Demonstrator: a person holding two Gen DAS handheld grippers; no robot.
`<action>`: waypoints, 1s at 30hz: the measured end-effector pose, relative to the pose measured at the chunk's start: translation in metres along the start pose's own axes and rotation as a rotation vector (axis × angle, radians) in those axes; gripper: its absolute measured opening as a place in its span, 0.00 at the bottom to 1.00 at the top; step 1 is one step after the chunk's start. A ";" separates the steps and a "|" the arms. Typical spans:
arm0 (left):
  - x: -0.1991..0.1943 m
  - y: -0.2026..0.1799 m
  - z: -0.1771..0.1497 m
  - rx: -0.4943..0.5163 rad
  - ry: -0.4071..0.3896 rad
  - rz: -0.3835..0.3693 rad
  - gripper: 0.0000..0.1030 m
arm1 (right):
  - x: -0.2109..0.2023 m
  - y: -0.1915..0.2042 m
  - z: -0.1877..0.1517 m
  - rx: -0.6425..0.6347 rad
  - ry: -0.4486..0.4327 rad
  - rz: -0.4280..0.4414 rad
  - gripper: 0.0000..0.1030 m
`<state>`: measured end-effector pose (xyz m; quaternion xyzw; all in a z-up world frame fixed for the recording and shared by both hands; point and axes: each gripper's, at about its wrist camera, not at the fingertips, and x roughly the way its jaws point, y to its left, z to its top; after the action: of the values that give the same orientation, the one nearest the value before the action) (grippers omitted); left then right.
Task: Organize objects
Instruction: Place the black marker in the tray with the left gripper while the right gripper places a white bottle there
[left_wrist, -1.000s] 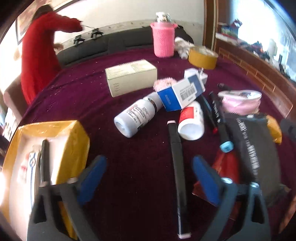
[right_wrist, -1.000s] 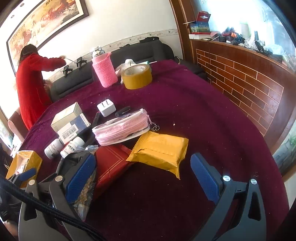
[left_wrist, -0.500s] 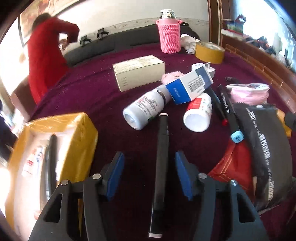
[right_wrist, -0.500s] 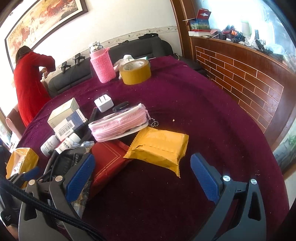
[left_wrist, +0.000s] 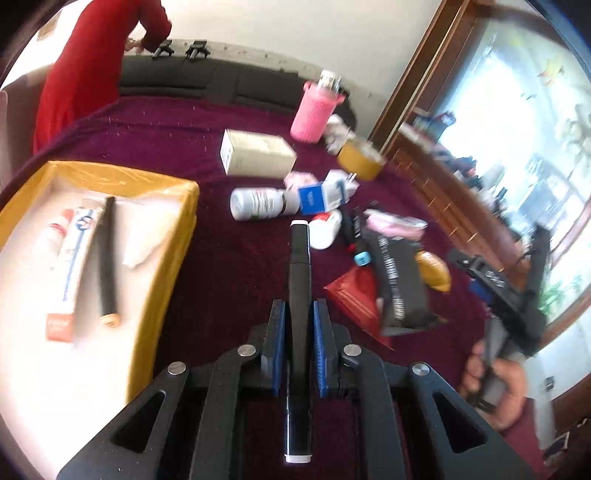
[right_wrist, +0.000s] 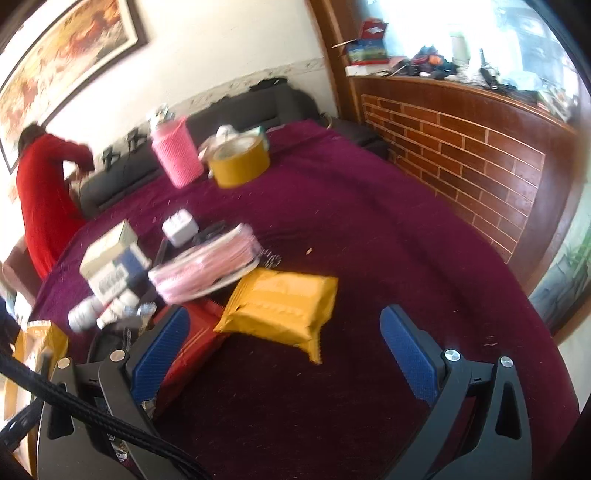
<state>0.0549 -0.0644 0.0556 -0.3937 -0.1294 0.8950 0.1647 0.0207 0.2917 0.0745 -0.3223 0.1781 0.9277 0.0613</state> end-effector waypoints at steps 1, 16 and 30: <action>-0.012 0.002 0.000 0.006 -0.018 -0.012 0.11 | -0.002 -0.006 0.002 0.026 -0.002 0.008 1.00; -0.070 0.045 -0.003 -0.006 -0.142 0.002 0.11 | -0.008 0.123 0.048 -0.086 0.248 0.472 1.00; -0.098 0.118 -0.010 -0.107 -0.181 -0.018 0.11 | 0.121 0.267 -0.016 -0.065 0.534 0.207 0.97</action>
<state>0.1023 -0.2103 0.0710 -0.3184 -0.1950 0.9173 0.1389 -0.1260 0.0378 0.0653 -0.5368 0.1899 0.8167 -0.0932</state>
